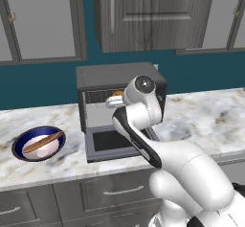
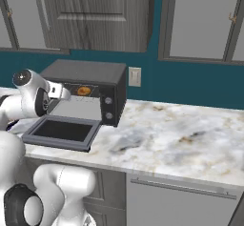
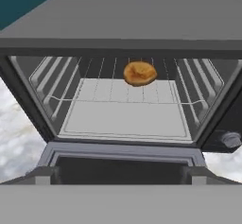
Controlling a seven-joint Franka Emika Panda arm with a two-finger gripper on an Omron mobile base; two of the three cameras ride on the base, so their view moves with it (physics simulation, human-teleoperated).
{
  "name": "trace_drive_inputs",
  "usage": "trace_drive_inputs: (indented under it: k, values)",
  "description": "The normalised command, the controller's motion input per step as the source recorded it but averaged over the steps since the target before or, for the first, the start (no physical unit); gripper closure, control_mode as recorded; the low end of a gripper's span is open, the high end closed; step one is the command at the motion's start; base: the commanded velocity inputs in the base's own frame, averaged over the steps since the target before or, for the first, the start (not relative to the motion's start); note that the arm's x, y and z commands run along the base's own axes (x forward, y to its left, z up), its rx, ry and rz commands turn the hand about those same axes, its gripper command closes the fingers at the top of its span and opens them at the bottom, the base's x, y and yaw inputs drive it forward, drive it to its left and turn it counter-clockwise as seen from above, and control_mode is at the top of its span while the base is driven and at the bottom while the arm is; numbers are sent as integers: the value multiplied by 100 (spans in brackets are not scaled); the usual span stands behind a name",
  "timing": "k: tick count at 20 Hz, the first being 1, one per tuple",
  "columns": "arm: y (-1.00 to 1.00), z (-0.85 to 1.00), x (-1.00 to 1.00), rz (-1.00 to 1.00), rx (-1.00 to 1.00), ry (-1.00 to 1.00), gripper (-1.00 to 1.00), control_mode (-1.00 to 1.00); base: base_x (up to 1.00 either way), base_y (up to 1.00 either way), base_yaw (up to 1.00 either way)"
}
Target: Pick up the heated bread from the toaster oven and place it in the bowl. Then move the bread bowl to the dining counter.
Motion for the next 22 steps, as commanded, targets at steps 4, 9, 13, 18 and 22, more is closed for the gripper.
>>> trace_drive_inputs:
  k: [4,9,13,18,22]
  values:
    - [17,0,67,-1,0,-13,-100,-100,0,0,0]
    - [0,-17,54,0,0,-4,-100,-100,0,0,0]
    - [0,-17,46,-1,1,-4,-100,-100,0,0,0]
    - [1,4,30,-3,2,-12,-100,-100,0,0,0]
    - [4,-5,31,0,0,-6,-100,-100,0,0,0]
